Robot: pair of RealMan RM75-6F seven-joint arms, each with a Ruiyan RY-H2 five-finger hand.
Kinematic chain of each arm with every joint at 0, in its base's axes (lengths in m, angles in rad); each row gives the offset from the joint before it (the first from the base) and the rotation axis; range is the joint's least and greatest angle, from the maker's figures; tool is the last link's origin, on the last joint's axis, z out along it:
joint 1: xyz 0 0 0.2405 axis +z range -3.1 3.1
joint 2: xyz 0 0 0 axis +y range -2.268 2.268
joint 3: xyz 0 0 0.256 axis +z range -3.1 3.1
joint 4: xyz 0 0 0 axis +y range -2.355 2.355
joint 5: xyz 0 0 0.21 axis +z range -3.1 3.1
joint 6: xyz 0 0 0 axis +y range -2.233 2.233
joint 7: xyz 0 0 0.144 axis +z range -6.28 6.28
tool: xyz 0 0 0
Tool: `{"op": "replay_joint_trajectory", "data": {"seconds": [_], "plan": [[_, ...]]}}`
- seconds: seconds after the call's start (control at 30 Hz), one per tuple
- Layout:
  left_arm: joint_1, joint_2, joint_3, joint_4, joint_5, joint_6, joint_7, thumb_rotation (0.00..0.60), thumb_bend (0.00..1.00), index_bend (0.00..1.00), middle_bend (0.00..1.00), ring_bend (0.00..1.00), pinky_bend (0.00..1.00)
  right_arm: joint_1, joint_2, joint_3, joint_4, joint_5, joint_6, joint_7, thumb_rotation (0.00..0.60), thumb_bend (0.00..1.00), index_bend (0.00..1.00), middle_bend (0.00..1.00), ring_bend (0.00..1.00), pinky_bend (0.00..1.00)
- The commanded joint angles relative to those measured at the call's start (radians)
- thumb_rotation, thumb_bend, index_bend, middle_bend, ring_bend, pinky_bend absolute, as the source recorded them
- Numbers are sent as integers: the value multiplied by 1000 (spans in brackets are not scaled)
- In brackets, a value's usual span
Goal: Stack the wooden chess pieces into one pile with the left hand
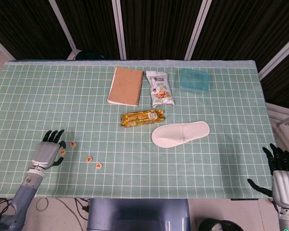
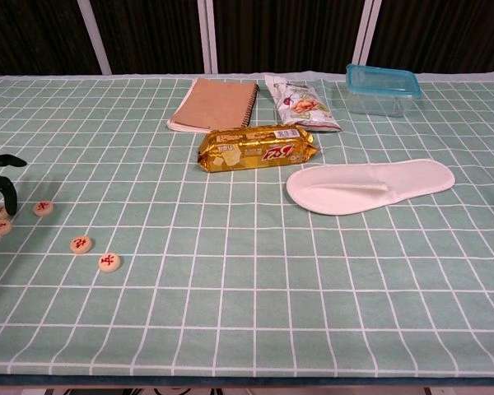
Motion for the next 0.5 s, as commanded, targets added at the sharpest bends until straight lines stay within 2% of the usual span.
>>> {"op": "replay_joint_trajectory", "data": {"seconds": [0.03,0.5], "plan": [[-2,-6,2,13,-4,1,12,600,261,440,3,0,0,0,-1,-1,0,-1,0,-1,600,205,94,31,0,0],[-13,-32,12,52,-22,-14,30,600,266,468,5,0,0,-1,-1,3,-4,8,-2,-2,600,205,94,31,0,0]]}}
